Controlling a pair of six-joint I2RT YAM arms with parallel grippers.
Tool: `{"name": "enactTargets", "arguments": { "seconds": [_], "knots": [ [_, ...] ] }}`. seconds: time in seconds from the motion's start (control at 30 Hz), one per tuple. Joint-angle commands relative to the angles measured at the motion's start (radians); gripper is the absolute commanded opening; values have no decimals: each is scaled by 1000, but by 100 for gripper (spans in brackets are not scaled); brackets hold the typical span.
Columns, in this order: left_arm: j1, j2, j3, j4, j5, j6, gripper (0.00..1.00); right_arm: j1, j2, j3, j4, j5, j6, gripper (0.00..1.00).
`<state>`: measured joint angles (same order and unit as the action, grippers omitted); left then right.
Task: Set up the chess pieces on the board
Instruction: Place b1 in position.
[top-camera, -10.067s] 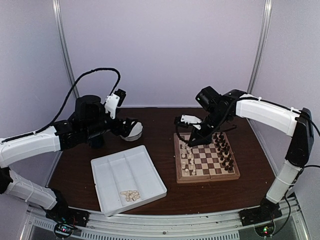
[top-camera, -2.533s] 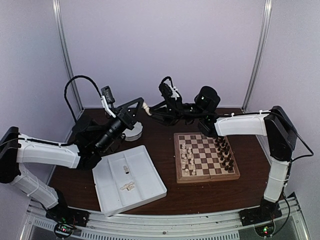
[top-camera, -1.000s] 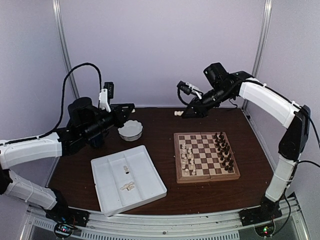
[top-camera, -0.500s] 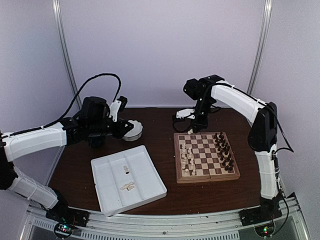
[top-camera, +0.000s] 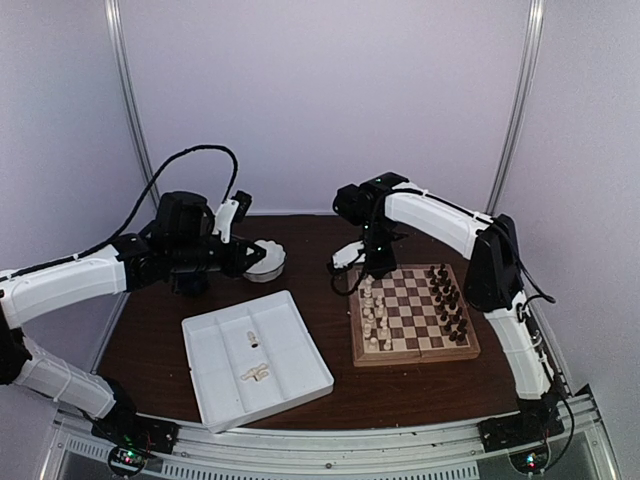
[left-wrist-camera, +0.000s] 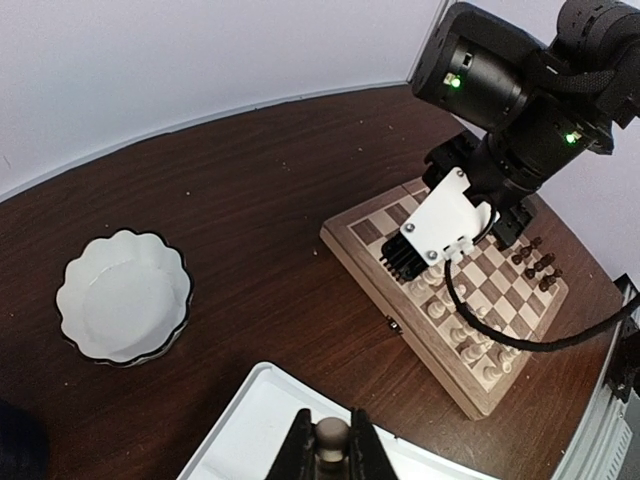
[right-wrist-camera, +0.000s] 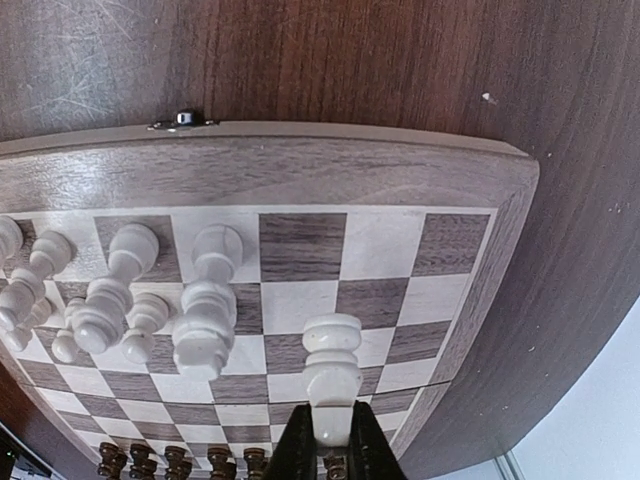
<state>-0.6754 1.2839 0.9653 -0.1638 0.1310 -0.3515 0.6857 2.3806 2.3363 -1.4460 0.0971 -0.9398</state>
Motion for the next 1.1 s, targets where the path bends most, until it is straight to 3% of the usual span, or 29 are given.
{"name": "enactTargets", "arguments": {
  "seconds": [0.0,1.07],
  "knots": [
    [7,-27,18,6,24,-17,0,10,35,43,0,52,-23,8],
    [23,-18,22,1,57,-36,0,17,99,74,51,69,-13,15]
  ]
}}
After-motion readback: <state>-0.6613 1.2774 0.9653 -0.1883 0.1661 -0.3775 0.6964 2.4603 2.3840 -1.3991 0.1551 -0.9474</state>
